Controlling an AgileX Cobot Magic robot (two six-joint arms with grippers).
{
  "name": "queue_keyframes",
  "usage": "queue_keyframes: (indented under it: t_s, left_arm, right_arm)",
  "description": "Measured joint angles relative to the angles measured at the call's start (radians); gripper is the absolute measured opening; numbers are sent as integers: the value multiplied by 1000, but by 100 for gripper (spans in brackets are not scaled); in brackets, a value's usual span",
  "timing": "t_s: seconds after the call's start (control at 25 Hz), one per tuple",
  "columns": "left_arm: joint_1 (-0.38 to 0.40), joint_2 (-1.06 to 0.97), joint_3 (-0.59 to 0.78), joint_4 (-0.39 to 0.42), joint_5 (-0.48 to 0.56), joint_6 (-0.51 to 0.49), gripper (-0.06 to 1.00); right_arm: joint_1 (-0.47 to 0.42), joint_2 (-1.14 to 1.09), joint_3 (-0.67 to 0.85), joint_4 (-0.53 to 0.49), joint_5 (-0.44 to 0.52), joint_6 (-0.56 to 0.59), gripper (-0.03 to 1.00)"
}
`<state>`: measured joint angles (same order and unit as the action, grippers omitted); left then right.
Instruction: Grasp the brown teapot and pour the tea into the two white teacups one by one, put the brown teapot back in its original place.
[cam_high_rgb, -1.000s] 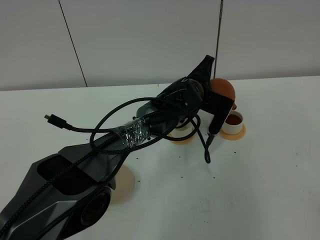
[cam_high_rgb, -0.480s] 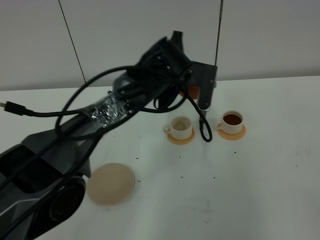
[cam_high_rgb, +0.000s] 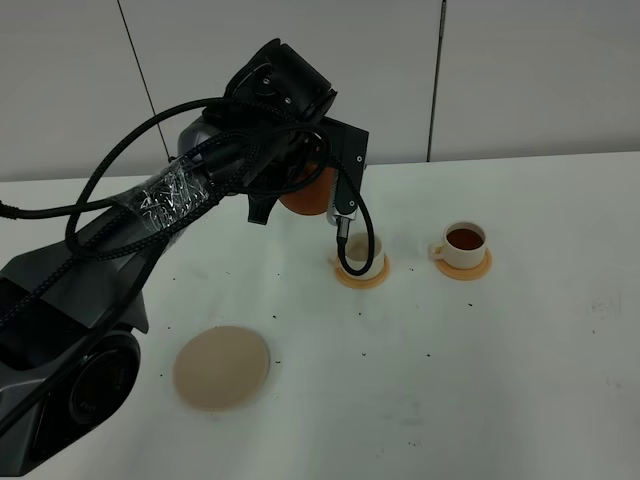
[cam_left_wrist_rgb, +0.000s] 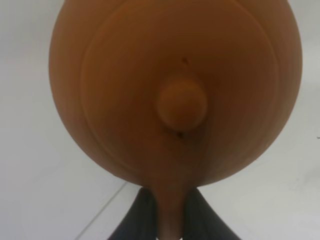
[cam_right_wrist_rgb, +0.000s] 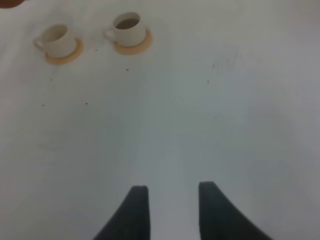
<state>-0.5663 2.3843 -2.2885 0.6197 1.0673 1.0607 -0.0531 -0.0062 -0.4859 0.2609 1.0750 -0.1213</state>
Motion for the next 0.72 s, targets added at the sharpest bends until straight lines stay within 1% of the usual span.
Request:
queue_keyframes:
  t_s: [0.2,0.4,0.52,0.72]
  left_arm:
    - [-1,34,-1,-13,-9,25,18]
    - [11,42,-1,-71,-51,27,18]
    - [30,42,-1,-133,-65,25,18]
    - [60,42,-1,-266,-93,20,18]
  right_arm:
    - [0,0,0,0,0,0,24]
    - [0,0,0,0,0,-1,24]
    - [0,0,0,0,0,-1,24]
    - [0,0,0,0,0,-1,24]
